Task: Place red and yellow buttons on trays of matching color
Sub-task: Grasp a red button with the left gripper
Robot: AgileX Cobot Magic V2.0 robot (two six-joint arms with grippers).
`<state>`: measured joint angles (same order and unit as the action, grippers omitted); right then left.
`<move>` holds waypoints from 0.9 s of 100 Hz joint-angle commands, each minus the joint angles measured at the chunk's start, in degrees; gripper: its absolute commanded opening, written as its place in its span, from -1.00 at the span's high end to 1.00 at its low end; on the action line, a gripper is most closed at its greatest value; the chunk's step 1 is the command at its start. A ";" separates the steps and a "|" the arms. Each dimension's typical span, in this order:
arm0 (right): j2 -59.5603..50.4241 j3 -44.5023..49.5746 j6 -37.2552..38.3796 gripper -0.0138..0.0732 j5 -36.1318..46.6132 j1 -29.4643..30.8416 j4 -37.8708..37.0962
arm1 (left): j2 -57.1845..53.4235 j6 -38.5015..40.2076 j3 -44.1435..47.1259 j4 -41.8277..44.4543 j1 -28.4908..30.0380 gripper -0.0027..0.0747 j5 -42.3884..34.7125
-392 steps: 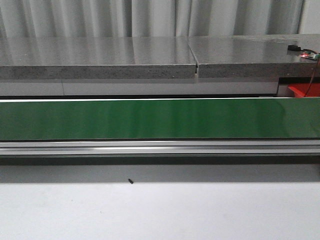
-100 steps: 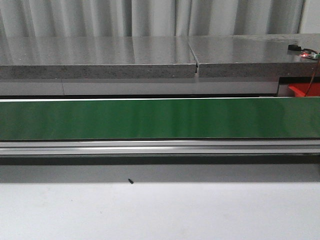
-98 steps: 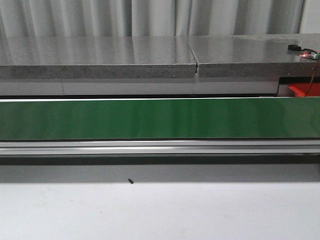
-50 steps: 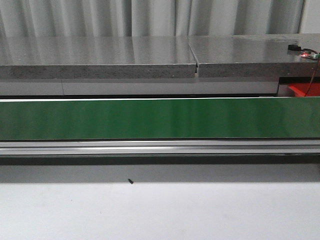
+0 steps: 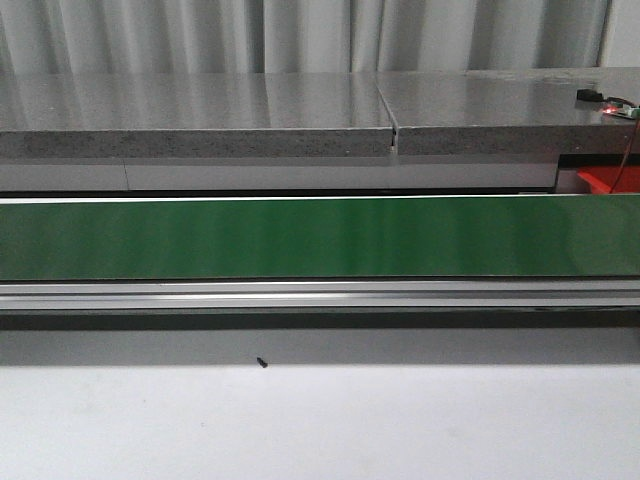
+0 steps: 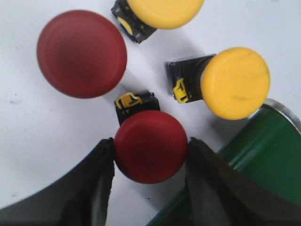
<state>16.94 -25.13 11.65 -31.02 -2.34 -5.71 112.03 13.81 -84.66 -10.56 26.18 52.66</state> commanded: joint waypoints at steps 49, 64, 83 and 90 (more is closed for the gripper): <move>0.28 -1.30 -0.23 0.82 4.03 0.05 -0.06 | -11.36 -5.87 -1.80 -0.81 0.11 0.47 -0.33; 0.28 -1.30 -0.23 0.82 4.03 0.05 -0.06 | -15.30 -7.80 -1.80 -0.81 0.11 0.47 1.17; 0.28 -1.30 -0.23 0.82 4.03 0.05 -0.06 | -17.67 -10.55 -1.80 -1.42 -2.24 0.47 4.14; 0.28 -1.30 -0.23 0.82 4.03 0.05 -0.06 | -18.03 -10.71 -1.80 -1.42 -3.34 0.47 4.81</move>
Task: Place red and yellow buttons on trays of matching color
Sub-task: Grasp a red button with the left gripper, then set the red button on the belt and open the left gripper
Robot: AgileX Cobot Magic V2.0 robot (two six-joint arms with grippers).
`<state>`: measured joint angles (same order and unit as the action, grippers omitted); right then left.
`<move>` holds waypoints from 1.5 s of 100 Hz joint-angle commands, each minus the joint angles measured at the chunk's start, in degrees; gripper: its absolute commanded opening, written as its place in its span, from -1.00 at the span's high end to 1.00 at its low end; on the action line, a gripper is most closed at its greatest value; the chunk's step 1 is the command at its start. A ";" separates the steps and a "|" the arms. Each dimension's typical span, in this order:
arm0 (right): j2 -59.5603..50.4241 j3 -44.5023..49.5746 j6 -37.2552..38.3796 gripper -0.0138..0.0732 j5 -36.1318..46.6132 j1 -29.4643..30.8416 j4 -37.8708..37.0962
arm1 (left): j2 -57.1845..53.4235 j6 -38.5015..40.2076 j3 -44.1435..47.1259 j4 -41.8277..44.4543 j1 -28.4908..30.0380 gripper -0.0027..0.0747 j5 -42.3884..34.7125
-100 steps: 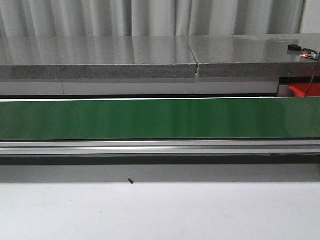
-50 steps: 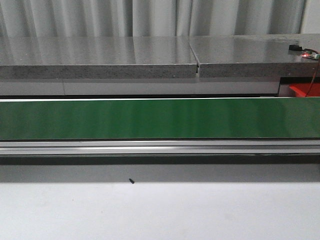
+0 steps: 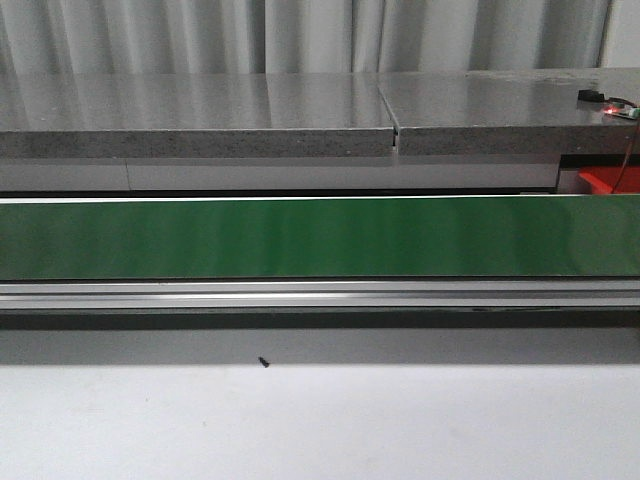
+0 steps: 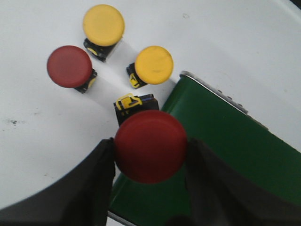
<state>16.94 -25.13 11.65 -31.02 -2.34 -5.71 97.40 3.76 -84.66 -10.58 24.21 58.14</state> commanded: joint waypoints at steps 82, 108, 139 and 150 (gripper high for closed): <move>0.28 -1.30 -0.23 0.82 4.03 0.05 -0.06 | -3.35 -2.41 4.73 -3.75 -4.88 -0.50 -1.74; 0.28 -1.30 -0.23 0.82 4.03 0.05 -0.06 | -4.72 -2.41 4.23 -3.99 -4.88 -0.59 -2.92; 0.28 -1.30 -0.23 0.82 4.03 0.05 -0.06 | -4.59 -1.12 0.68 -3.44 0.73 -0.59 -2.44; 0.28 -1.30 -0.23 0.82 4.03 0.05 -0.06 | -2.75 -1.45 0.68 -2.86 3.71 -0.59 -1.14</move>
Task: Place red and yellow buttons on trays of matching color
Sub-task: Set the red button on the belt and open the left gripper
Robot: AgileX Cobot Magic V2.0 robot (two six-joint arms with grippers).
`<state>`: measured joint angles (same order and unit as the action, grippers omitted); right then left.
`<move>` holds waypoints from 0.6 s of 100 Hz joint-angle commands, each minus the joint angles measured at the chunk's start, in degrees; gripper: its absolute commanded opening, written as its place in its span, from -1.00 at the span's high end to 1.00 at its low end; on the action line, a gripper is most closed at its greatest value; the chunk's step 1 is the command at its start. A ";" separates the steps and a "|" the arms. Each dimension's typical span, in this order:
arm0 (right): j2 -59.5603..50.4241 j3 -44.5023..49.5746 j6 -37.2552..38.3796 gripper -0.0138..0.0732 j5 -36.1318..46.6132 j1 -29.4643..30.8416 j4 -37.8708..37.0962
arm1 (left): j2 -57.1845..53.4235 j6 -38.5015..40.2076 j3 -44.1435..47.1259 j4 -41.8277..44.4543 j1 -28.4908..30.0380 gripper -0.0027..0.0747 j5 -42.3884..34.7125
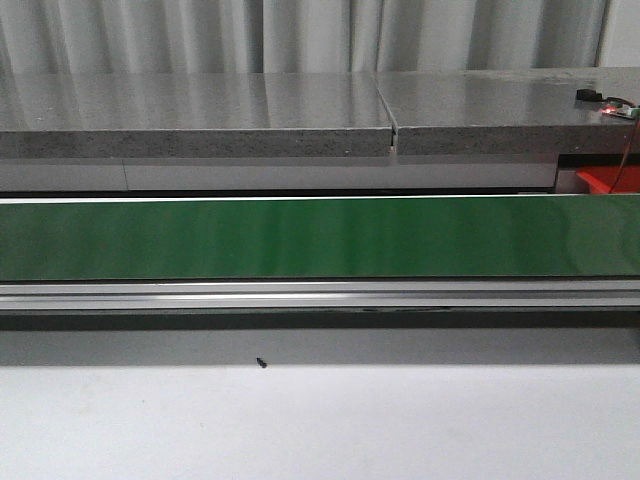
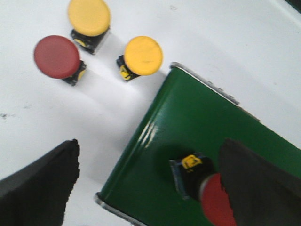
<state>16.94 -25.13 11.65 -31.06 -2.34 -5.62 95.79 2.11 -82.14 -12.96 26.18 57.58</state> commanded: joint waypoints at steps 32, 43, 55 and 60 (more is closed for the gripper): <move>0.28 -1.30 -0.23 0.82 4.07 0.05 -0.15 | 6.05 -8.58 -1.84 -0.25 6.47 -0.59 -2.54; 0.28 -1.30 -0.23 0.82 4.07 0.05 -0.15 | 7.68 -11.41 -1.84 -0.25 6.47 -0.59 -6.00; 0.28 -1.30 -0.23 0.82 4.07 0.05 -0.15 | 9.06 -12.14 -1.84 -0.25 6.47 -0.59 -10.21; 0.28 -1.30 -0.23 0.82 4.07 0.05 -0.15 | 9.87 -12.14 -1.84 -0.25 6.47 -0.59 -11.59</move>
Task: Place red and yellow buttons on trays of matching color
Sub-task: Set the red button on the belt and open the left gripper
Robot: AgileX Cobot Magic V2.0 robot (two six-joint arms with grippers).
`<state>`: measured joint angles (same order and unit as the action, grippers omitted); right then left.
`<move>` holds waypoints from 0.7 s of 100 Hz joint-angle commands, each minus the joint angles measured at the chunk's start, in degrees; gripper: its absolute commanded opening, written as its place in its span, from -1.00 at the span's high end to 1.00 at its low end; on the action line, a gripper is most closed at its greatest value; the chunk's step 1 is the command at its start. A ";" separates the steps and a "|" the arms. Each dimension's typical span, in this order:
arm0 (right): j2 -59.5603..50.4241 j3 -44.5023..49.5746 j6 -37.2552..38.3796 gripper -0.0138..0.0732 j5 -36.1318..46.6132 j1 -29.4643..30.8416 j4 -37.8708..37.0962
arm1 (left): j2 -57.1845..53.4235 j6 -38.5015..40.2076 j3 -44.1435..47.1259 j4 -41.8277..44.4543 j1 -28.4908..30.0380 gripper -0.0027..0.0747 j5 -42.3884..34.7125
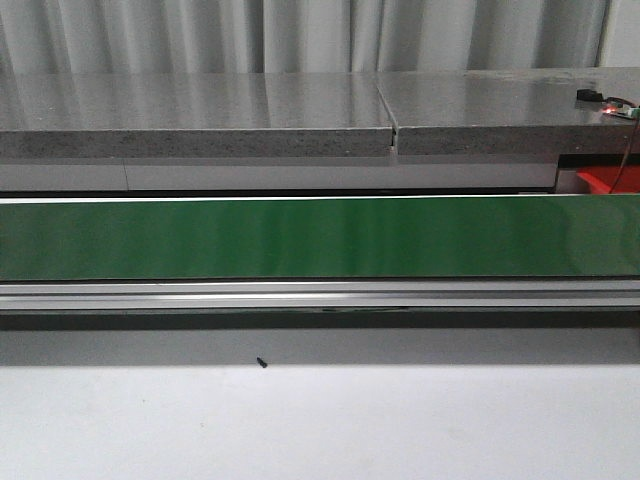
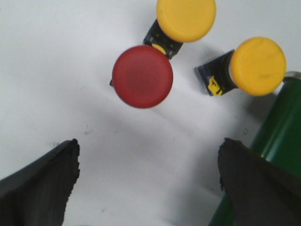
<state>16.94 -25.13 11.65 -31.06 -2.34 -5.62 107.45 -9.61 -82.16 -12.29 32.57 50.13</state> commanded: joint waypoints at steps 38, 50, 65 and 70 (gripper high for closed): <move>0.28 -1.30 -0.23 0.82 4.07 0.05 -0.15 | 4.59 -3.08 -3.18 -2.97 -0.02 -0.59 -11.08; 0.28 -1.30 -0.23 0.82 4.07 0.05 -0.15 | 5.58 -3.20 -3.18 -3.53 -0.26 -0.46 -12.26; 0.28 -1.30 -0.23 0.82 4.07 0.05 -0.15 | 5.71 -3.32 -3.18 -3.53 -0.26 0.06 -13.24; 0.28 -1.30 -0.23 0.82 4.07 0.05 -0.15 | 5.71 -3.32 -3.18 -3.53 -0.26 0.21 -13.33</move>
<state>16.85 -25.13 11.65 -31.06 -2.34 -5.62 116.13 -12.74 -83.43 -14.62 32.57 39.16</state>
